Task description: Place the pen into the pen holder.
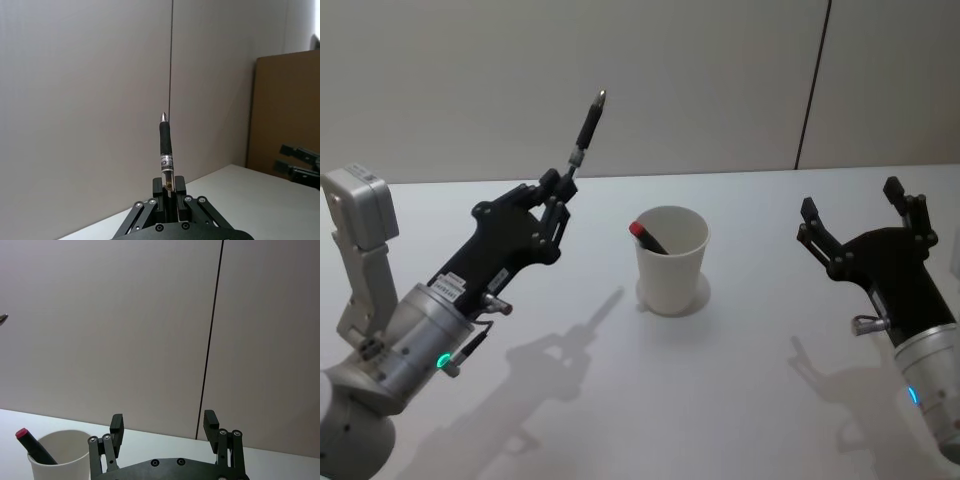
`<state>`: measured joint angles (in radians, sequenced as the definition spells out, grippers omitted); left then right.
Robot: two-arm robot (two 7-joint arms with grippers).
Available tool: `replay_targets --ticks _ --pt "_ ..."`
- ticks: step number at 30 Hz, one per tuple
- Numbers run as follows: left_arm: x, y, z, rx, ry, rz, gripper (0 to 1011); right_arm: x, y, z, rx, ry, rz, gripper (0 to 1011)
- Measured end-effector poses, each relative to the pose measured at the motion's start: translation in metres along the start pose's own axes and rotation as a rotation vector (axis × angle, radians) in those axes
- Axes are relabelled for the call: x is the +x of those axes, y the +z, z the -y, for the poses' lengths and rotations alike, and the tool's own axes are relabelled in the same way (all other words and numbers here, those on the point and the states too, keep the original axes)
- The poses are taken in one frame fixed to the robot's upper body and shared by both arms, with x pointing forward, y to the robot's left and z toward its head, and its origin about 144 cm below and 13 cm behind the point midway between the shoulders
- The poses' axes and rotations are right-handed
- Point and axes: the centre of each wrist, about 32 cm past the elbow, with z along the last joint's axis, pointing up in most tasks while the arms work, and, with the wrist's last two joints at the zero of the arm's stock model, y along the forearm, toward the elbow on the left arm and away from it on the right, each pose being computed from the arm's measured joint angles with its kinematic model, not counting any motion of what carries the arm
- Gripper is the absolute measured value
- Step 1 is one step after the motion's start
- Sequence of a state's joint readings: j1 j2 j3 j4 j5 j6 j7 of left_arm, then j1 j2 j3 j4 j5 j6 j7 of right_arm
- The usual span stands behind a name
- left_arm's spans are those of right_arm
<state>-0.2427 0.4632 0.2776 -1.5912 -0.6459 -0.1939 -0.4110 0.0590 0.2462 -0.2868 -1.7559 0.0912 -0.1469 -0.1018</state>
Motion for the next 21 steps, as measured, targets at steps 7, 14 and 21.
replay_targets --ticks 7,14,21 --pt "0.002 -0.007 0.007 -0.040 -0.084 -0.002 152 0.000 0.000 0.000 0.000 0.000 0.000 1002" --pt "0.007 -0.014 0.013 -0.069 -0.191 0.009 152 0.000 0.000 0.000 0.000 0.000 0.000 1002" --pt "0.014 -0.023 0.019 -0.096 -0.318 0.032 152 0.000 0.000 0.000 0.000 0.000 0.000 1002"
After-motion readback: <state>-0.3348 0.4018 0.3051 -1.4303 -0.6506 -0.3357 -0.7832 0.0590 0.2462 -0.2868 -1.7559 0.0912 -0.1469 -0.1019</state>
